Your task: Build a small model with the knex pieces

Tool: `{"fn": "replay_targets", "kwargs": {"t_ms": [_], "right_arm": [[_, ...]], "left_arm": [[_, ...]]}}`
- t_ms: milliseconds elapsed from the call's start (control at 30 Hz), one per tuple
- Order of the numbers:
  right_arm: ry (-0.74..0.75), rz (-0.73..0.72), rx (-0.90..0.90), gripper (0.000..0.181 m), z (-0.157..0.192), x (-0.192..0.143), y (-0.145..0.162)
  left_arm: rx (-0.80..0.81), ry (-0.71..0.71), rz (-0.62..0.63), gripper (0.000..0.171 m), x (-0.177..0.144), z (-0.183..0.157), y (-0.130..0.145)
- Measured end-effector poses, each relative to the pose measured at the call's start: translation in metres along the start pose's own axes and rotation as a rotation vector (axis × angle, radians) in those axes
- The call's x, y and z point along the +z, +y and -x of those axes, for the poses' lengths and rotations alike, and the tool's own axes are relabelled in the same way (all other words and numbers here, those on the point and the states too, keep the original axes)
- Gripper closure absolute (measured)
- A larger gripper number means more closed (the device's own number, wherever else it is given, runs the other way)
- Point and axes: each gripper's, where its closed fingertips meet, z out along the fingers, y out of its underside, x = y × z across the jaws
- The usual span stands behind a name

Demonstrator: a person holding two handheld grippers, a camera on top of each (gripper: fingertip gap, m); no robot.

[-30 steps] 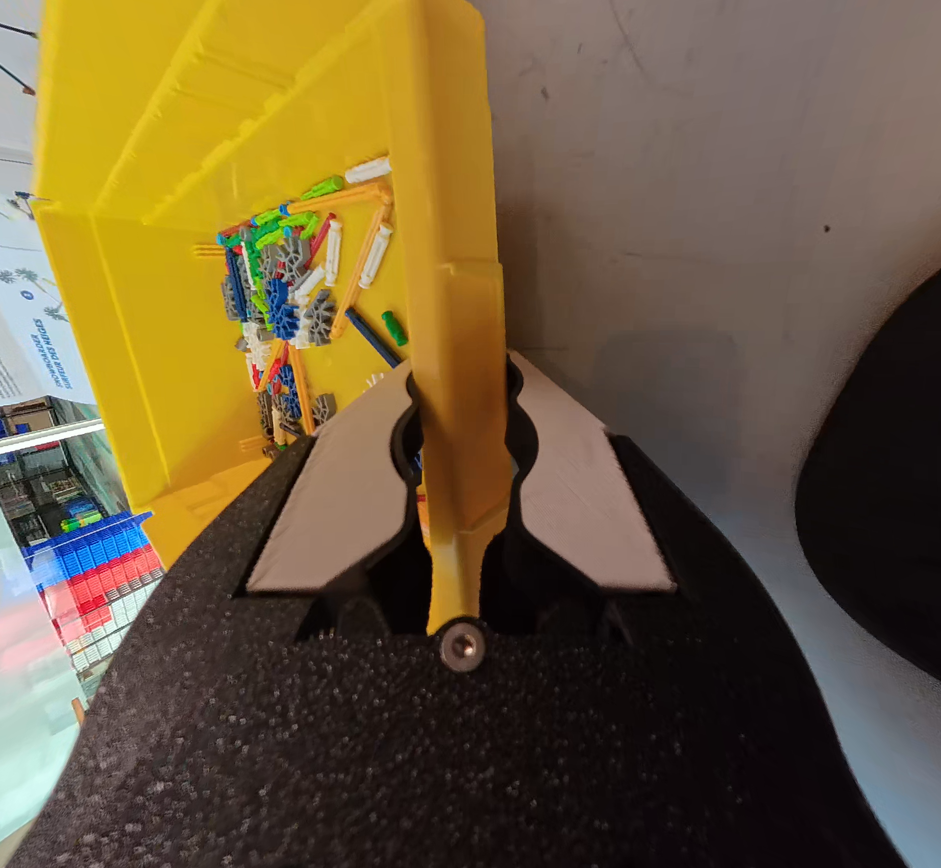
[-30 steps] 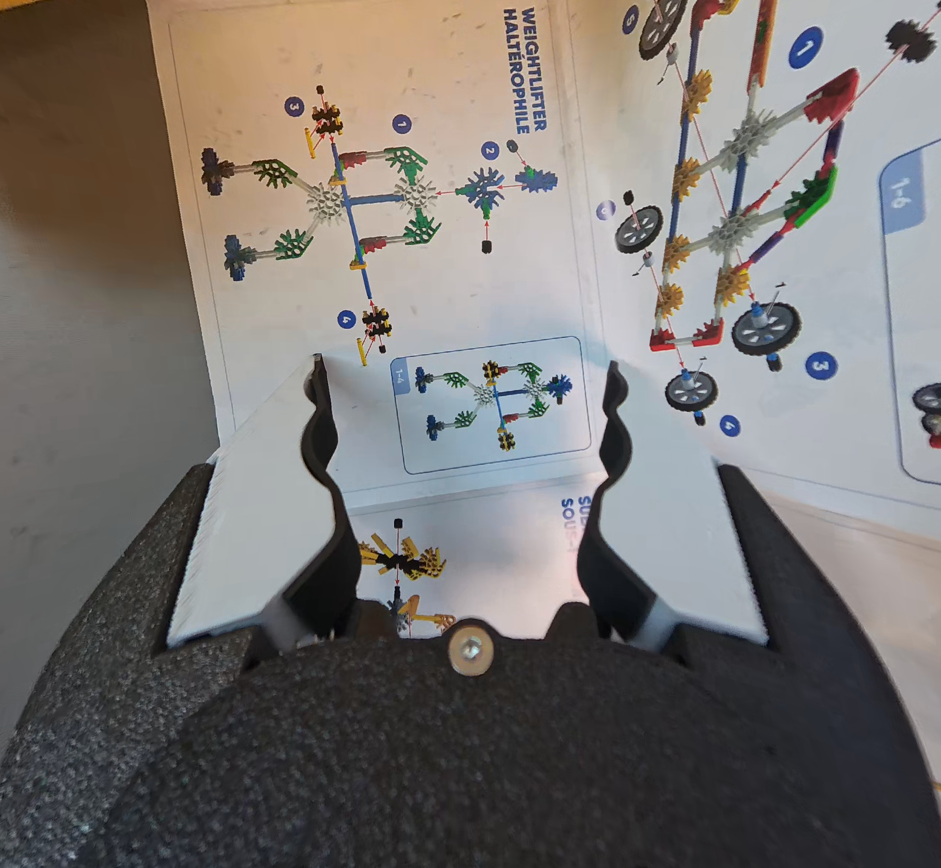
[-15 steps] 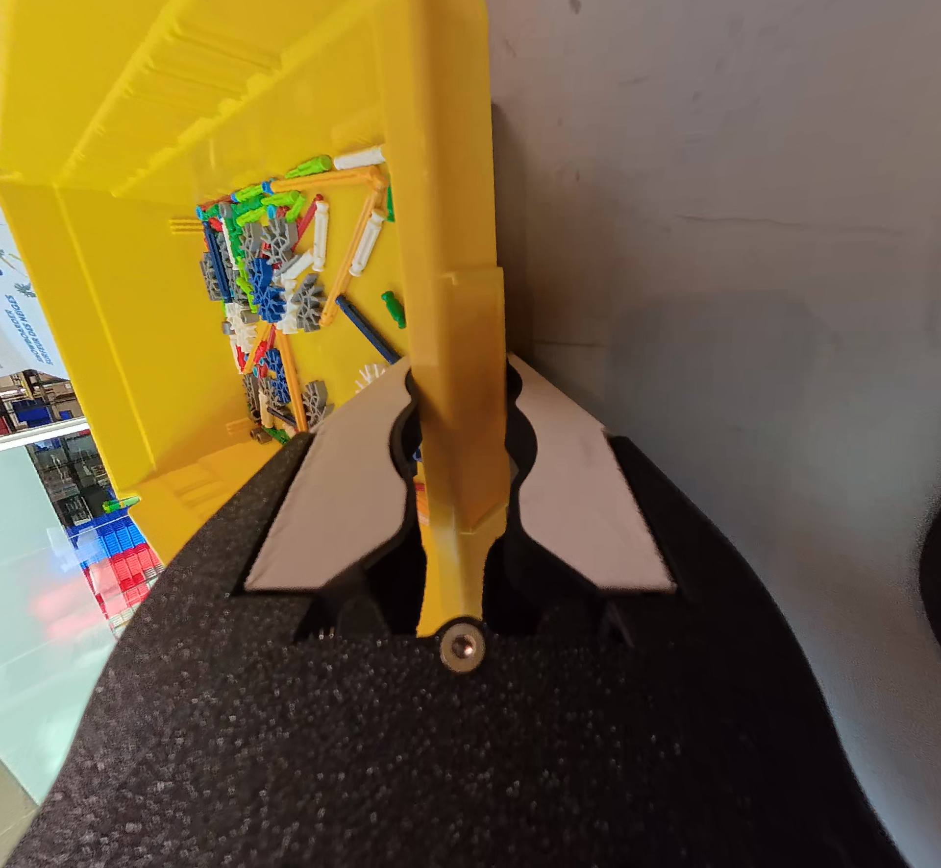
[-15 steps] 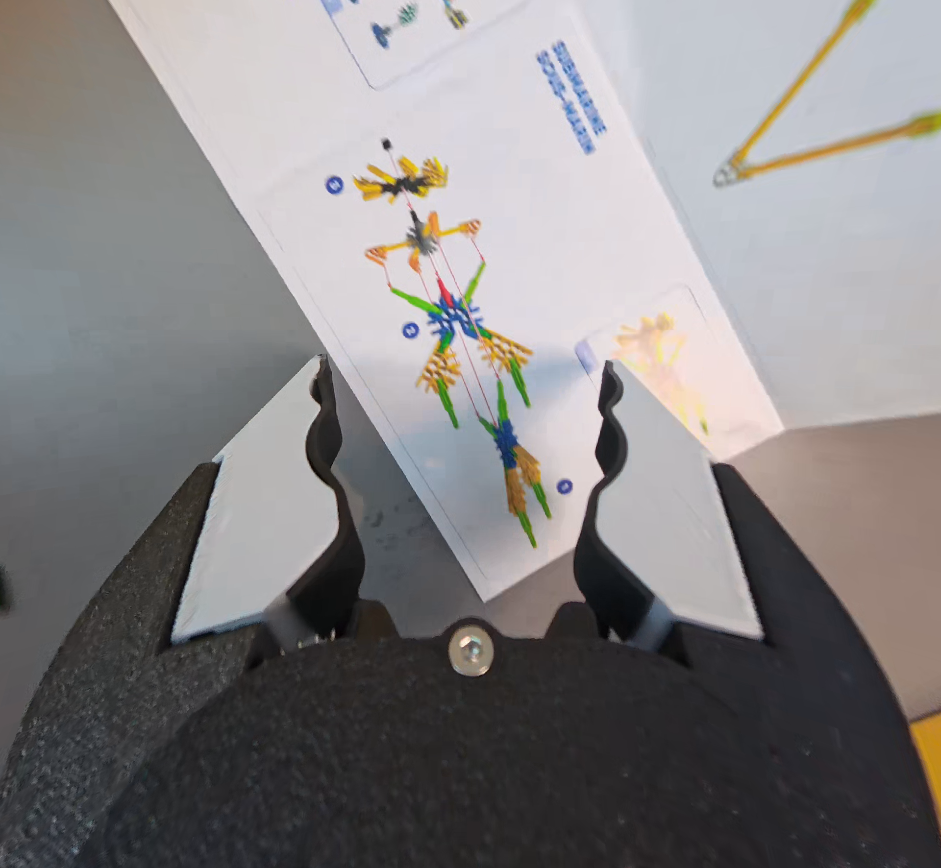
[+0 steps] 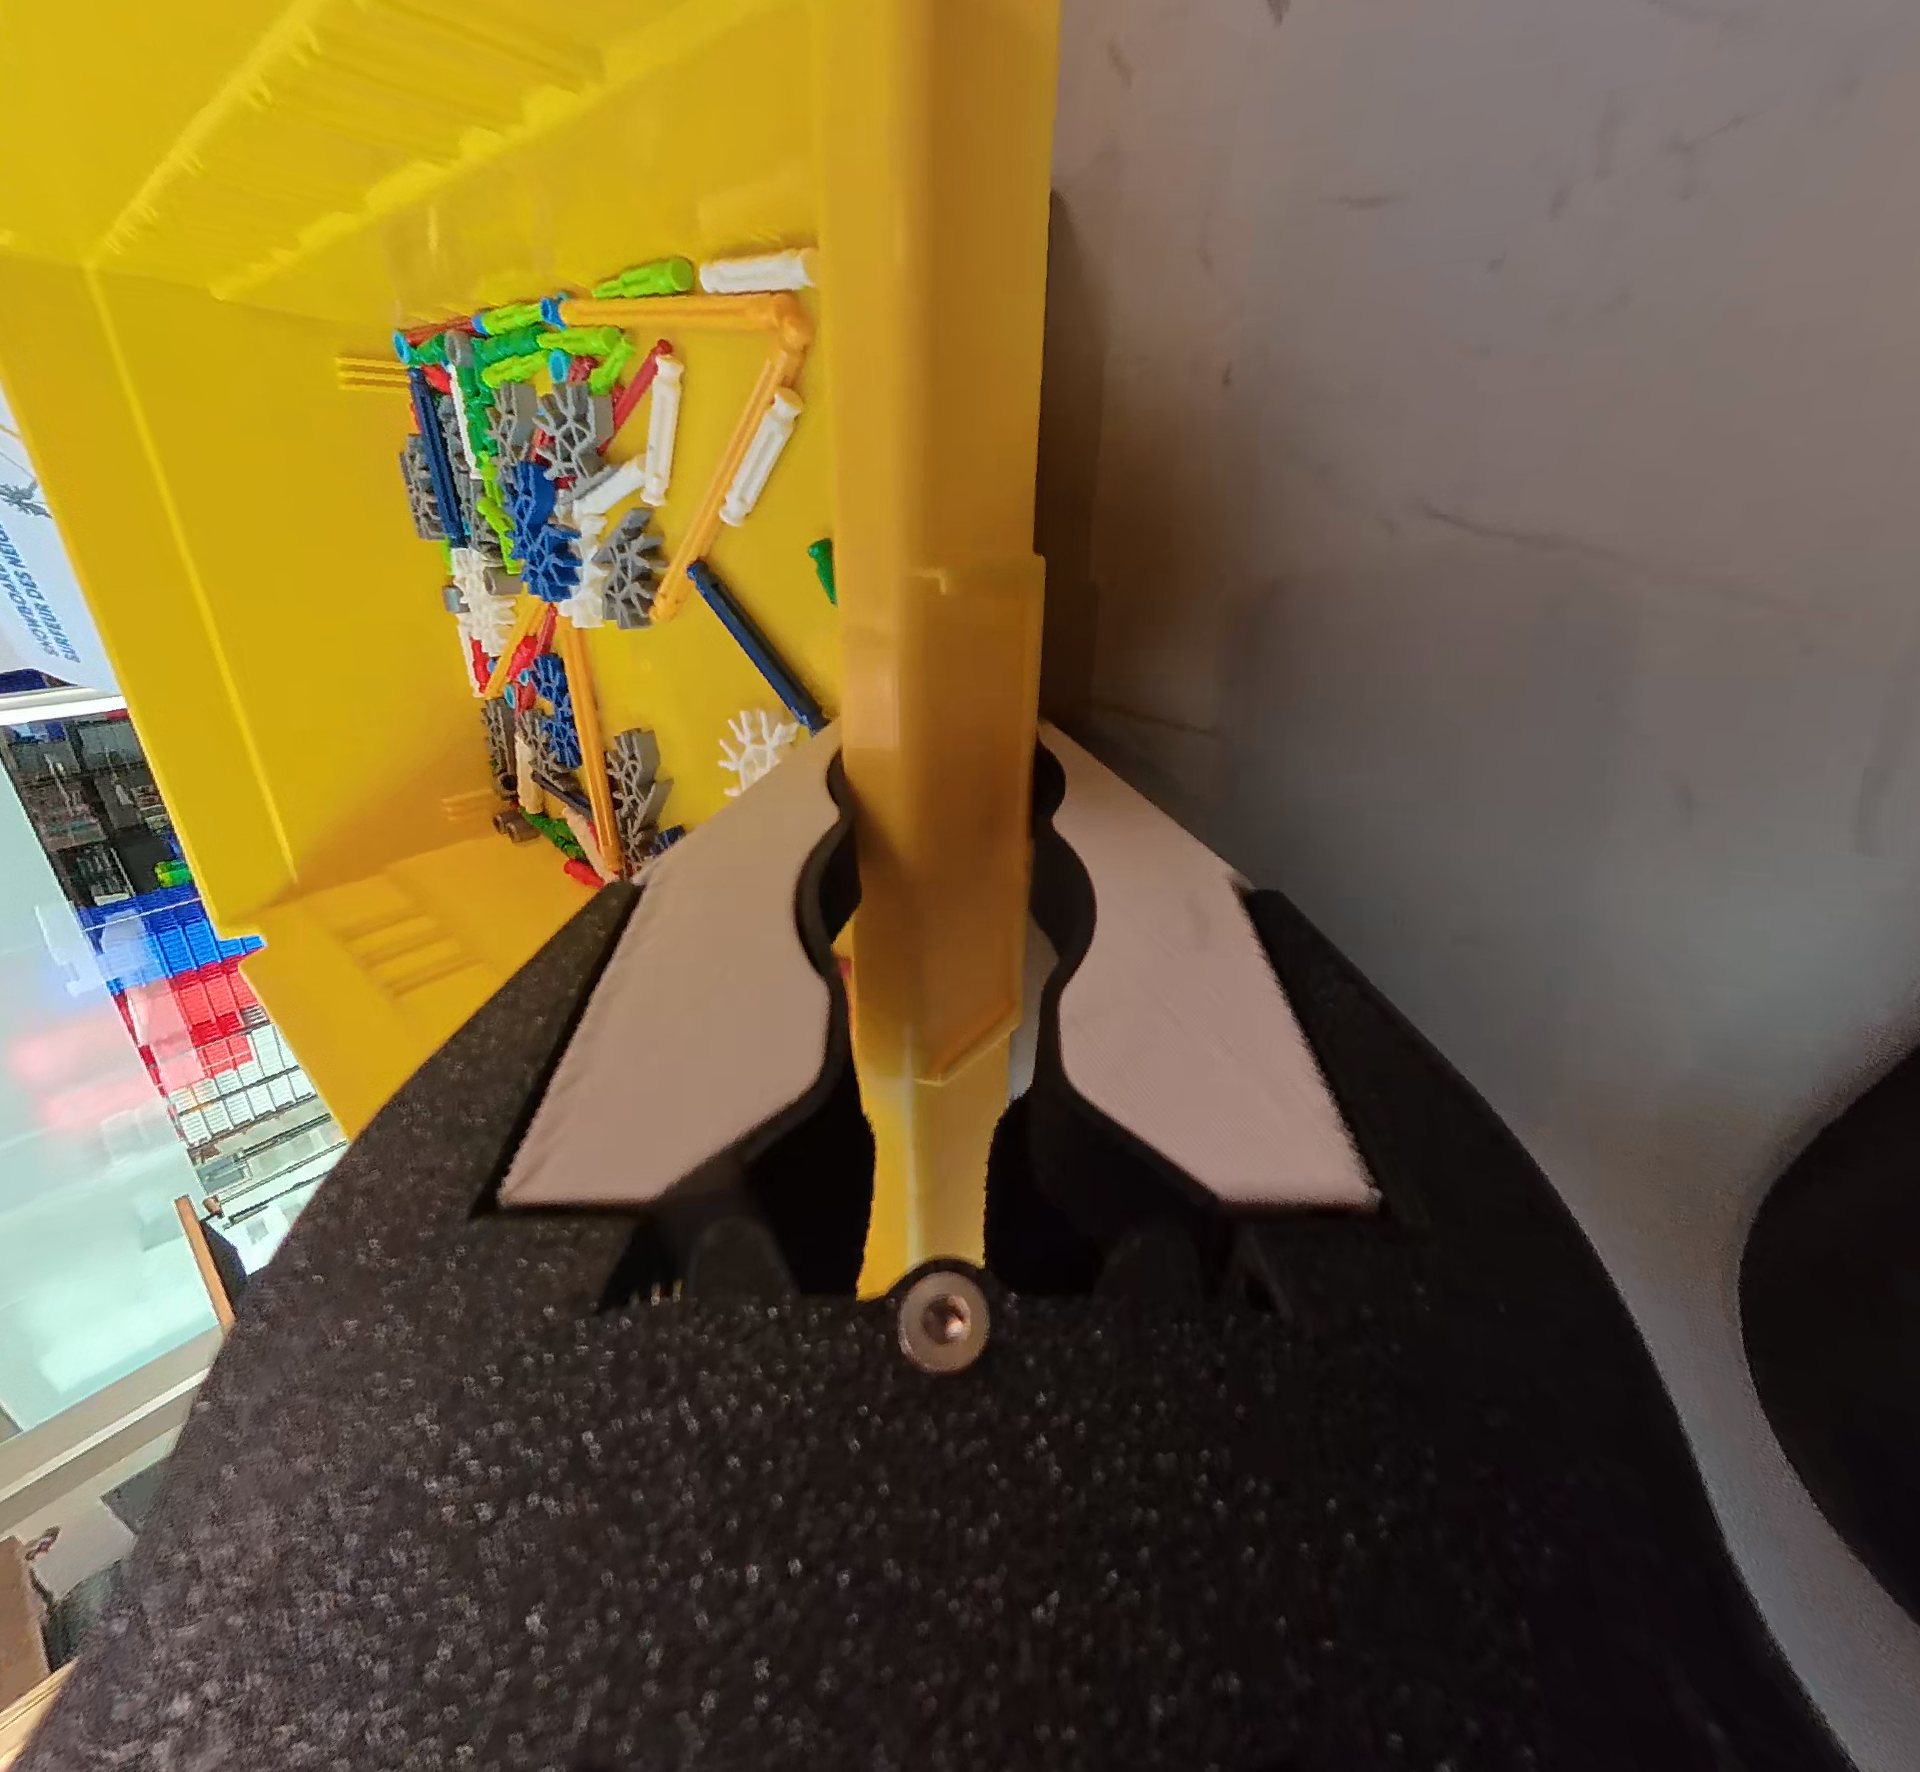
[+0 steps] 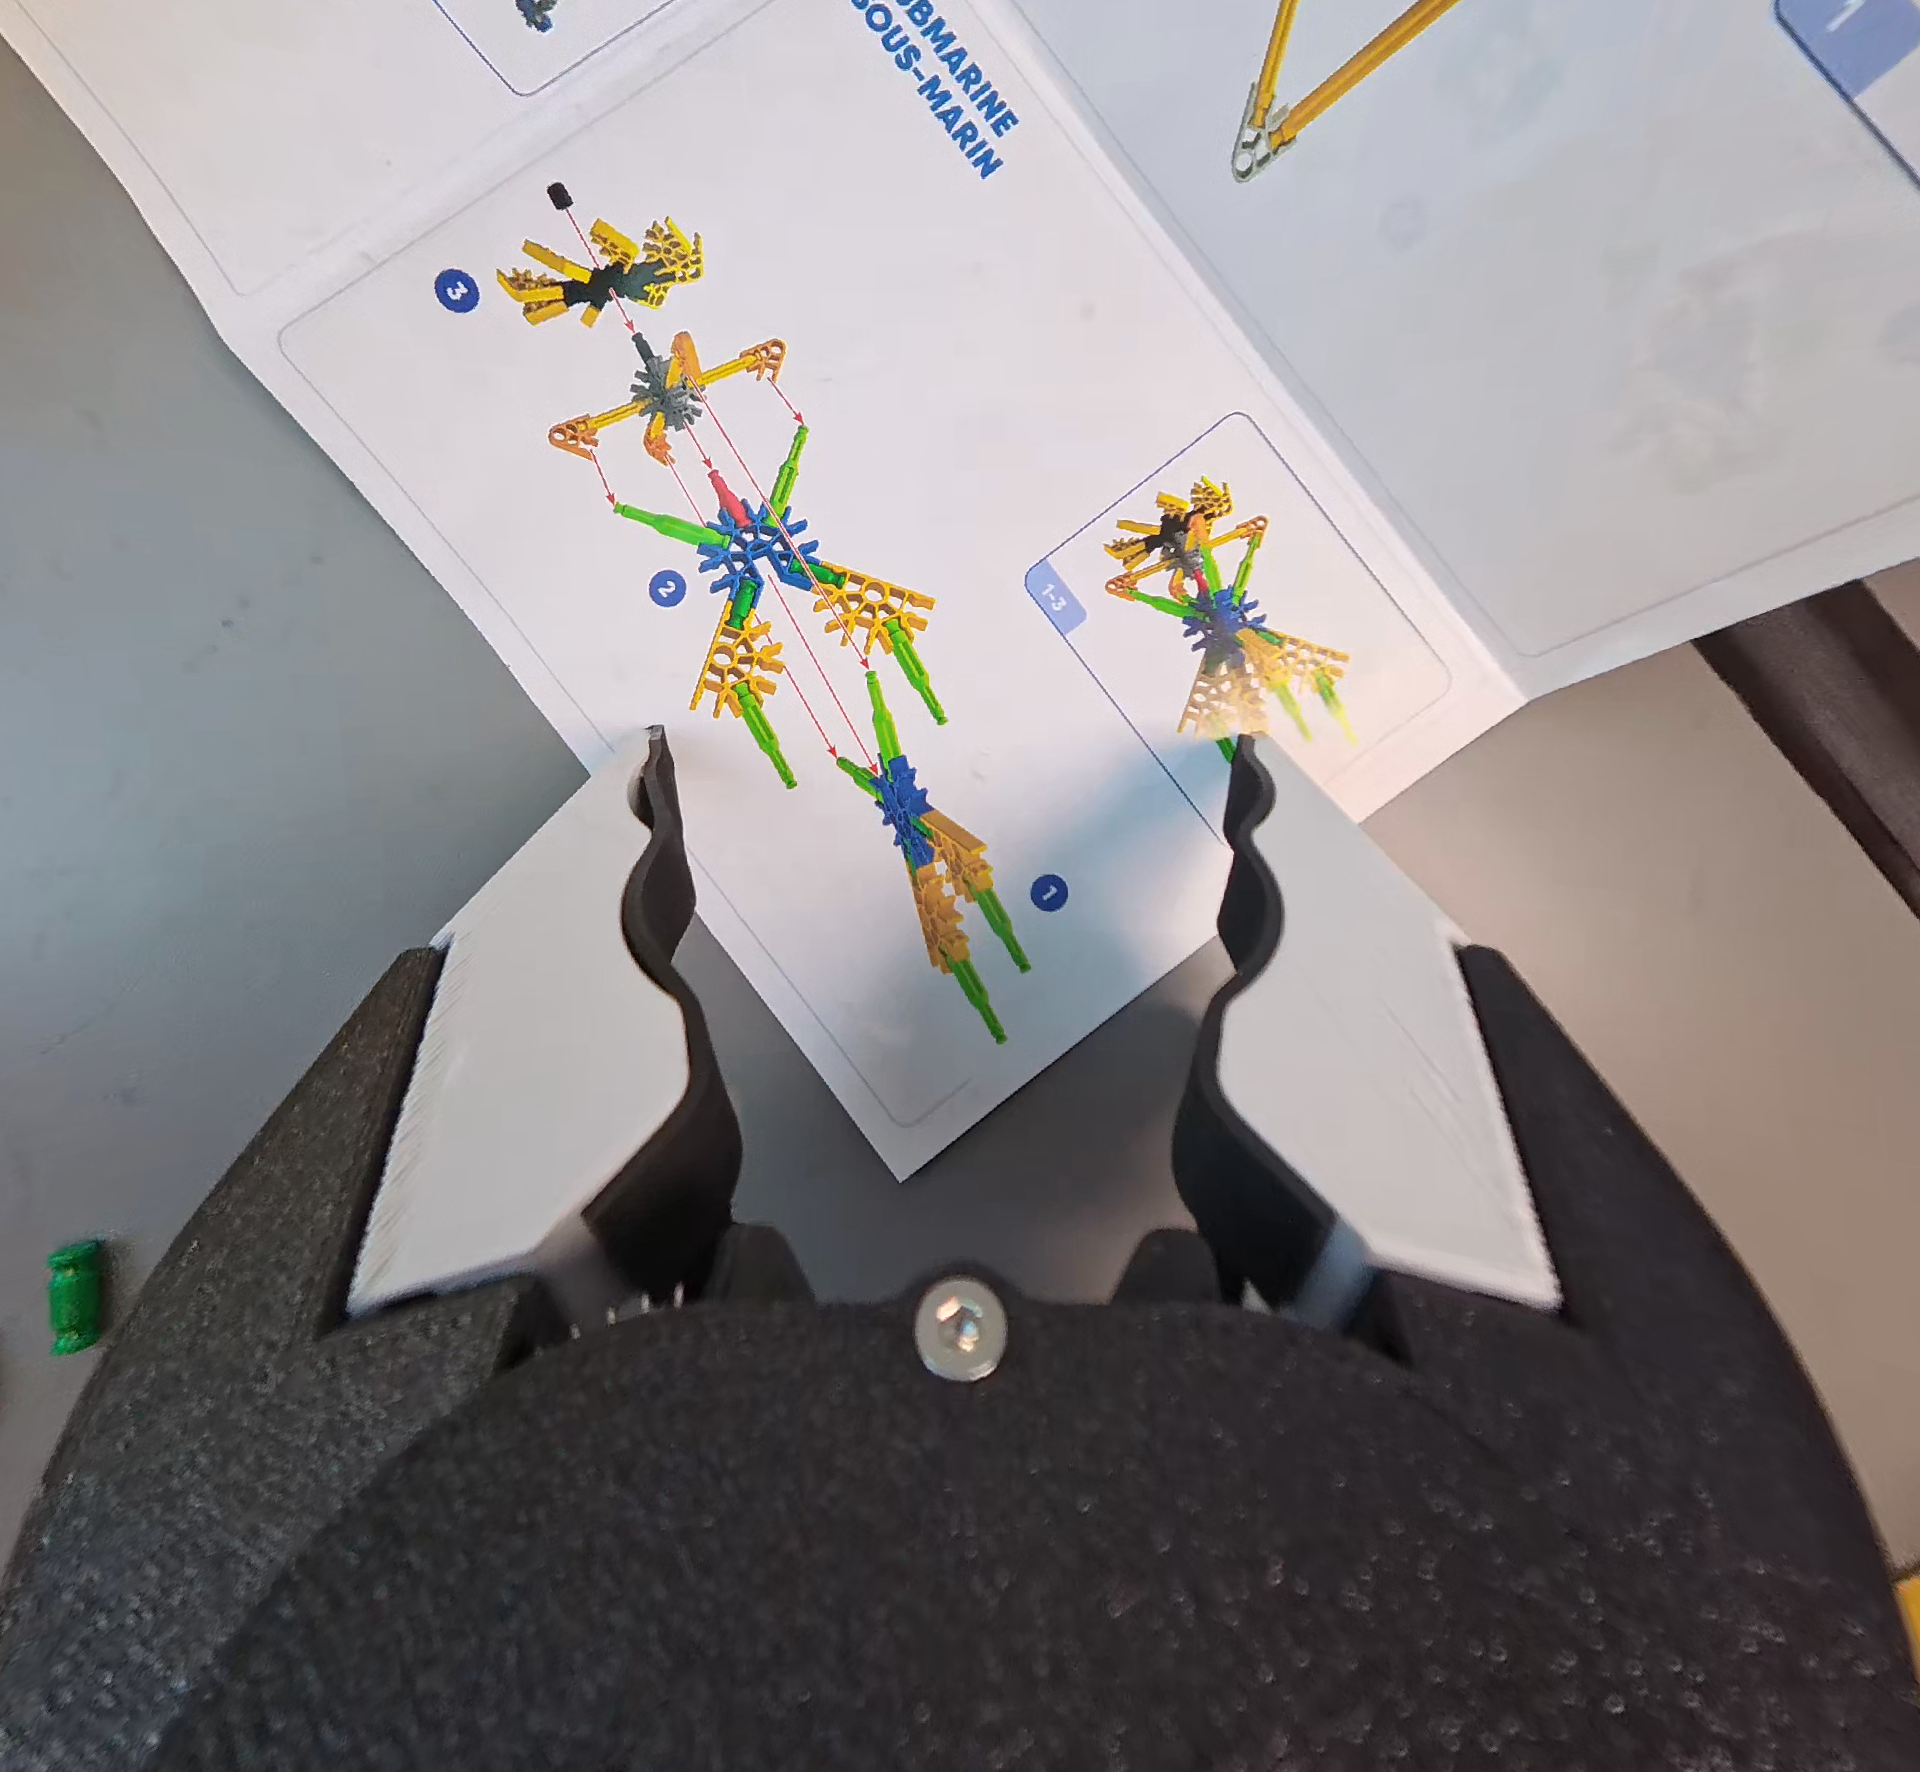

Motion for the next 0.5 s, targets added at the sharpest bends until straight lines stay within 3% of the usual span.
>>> {"fn": "replay_targets", "kwargs": {"t_ms": [200, 333, 500], "right_arm": [[0.024, -0.076, 0.013, 0.077, 0.000, -0.007, -0.003], [0.050, -0.211, 0.037, 0.081, 0.009, -0.032, -0.010], [0.046, -0.386, 0.044, 0.085, 0.043, -0.064, -0.025]], "left_arm": [[-0.036, 0.009, -0.047, 0.136, -0.003, 0.000, 0.003], [-0.284, 0.053, -0.210, 0.122, -0.027, 0.008, -0.009], [-0.549, 0.058, -0.567, 0.127, -0.077, 0.033, -0.062]]}}
